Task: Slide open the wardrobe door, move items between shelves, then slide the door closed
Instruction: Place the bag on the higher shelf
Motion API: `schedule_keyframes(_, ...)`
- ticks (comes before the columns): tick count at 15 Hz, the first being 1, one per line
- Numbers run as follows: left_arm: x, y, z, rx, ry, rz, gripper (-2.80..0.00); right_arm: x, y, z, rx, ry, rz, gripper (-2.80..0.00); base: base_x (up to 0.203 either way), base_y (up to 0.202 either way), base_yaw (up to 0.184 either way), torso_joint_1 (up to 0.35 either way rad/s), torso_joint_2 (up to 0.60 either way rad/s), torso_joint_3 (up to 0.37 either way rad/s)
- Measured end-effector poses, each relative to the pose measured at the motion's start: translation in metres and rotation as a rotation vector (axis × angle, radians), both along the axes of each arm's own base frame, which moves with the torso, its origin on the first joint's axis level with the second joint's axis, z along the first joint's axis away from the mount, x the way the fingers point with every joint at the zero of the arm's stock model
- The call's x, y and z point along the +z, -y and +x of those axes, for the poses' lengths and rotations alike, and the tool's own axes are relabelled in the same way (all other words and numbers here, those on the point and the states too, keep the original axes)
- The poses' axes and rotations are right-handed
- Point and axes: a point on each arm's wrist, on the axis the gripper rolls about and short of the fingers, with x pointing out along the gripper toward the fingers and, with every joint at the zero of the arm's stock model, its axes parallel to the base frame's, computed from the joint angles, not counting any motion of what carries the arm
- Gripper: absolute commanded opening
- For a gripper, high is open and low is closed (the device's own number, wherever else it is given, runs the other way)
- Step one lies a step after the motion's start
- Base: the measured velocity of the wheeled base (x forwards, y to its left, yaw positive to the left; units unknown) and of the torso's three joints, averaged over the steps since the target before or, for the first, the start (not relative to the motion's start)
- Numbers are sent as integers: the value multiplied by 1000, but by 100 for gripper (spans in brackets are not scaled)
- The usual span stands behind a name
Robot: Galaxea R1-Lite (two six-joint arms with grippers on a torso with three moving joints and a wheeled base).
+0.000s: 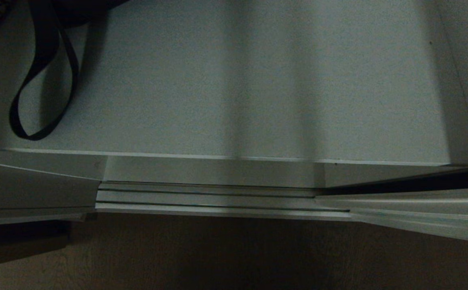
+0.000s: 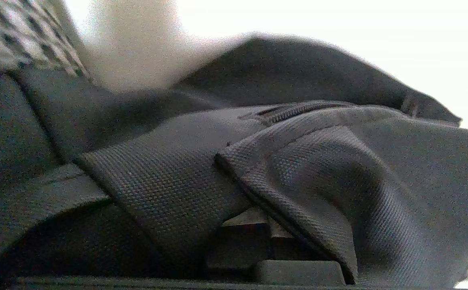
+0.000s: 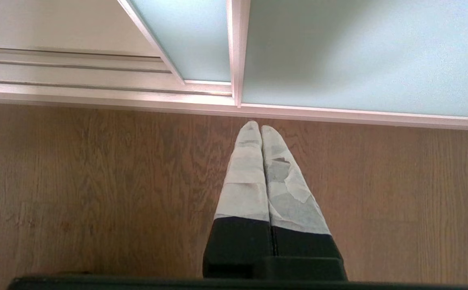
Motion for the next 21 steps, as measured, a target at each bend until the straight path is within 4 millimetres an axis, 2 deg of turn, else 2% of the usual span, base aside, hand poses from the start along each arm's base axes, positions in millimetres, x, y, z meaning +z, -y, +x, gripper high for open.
schedule_keyframes(3, -29, 10, 21, 39, -213, 155, -280, 0, 0, 0, 0, -1, 0, -280, 0, 0, 0, 0, 0, 0)
schedule_keyframes(6, -42, 11, 22, 66, -329, 256, -280, 0, 0, 0, 0, -1, 0, -280, 0, 0, 0, 0, 0, 0)
schedule_keyframes(14, -30, -3, 15, 242, -242, 441, -280, 0, 0, 0, 0, -1, 0, -280, 0, 0, 0, 0, 0, 0)
schedule_keyframes(18, -34, -13, 16, 360, -330, 434, -280, 0, 0, 0, 0, -1, 0, -280, 0, 0, 0, 0, 0, 0)
schedule_keyframes(21, -34, -20, 11, 364, -391, 377, -280, 0, 0, 0, 0, 0, 0, -280, 0, 0, 0, 0, 0, 0)
